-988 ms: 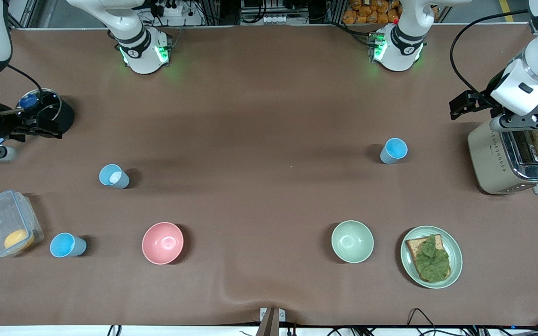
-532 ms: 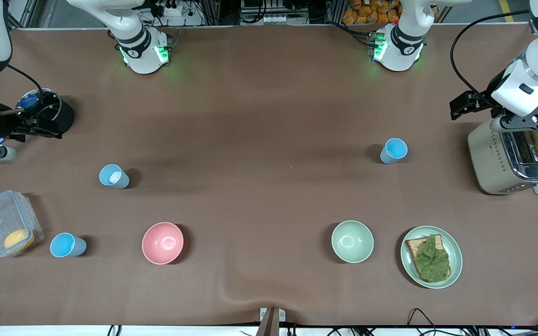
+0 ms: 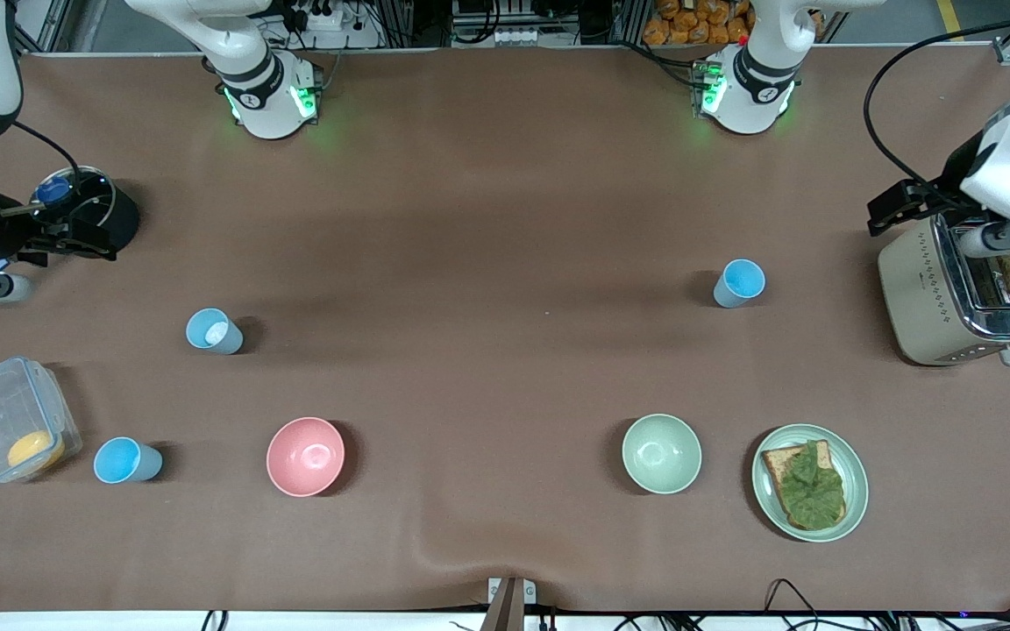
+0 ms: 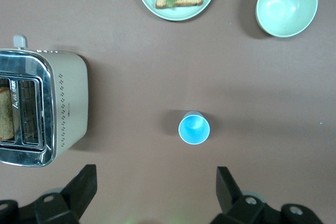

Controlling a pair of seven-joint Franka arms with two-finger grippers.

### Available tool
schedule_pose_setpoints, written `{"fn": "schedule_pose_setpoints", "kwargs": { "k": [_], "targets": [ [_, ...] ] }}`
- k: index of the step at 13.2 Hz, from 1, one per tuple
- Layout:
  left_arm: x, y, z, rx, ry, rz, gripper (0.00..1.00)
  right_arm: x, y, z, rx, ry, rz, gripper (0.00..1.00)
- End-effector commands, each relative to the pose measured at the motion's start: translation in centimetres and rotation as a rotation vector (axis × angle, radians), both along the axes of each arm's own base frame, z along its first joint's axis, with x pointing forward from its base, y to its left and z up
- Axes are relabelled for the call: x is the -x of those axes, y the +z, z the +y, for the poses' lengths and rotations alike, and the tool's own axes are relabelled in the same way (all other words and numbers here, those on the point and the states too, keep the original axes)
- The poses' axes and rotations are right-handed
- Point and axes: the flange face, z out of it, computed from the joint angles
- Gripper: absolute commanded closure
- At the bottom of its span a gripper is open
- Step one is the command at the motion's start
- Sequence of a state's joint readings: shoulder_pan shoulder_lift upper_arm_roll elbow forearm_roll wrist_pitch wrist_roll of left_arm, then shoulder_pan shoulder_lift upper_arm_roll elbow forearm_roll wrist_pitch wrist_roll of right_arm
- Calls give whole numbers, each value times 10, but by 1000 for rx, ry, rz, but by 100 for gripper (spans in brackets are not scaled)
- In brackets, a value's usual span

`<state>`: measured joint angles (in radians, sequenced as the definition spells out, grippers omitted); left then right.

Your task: Stack blue cups with both arms

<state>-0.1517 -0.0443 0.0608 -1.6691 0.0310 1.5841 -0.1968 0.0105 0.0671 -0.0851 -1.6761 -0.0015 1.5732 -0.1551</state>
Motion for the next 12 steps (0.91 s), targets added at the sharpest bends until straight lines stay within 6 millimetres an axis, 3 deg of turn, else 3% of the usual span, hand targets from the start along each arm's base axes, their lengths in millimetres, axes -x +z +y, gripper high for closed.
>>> {"fn": "schedule_pose_setpoints", "kwargs": {
  "k": [1, 12],
  "targets": [
    [-3, 7, 1, -7, 22, 4, 0, 1, 0, -4, 16, -4, 6, 0],
    [-5, 3, -1, 0, 21, 11, 0, 1, 0, -4, 16, -4, 8, 0]
  ]
}}
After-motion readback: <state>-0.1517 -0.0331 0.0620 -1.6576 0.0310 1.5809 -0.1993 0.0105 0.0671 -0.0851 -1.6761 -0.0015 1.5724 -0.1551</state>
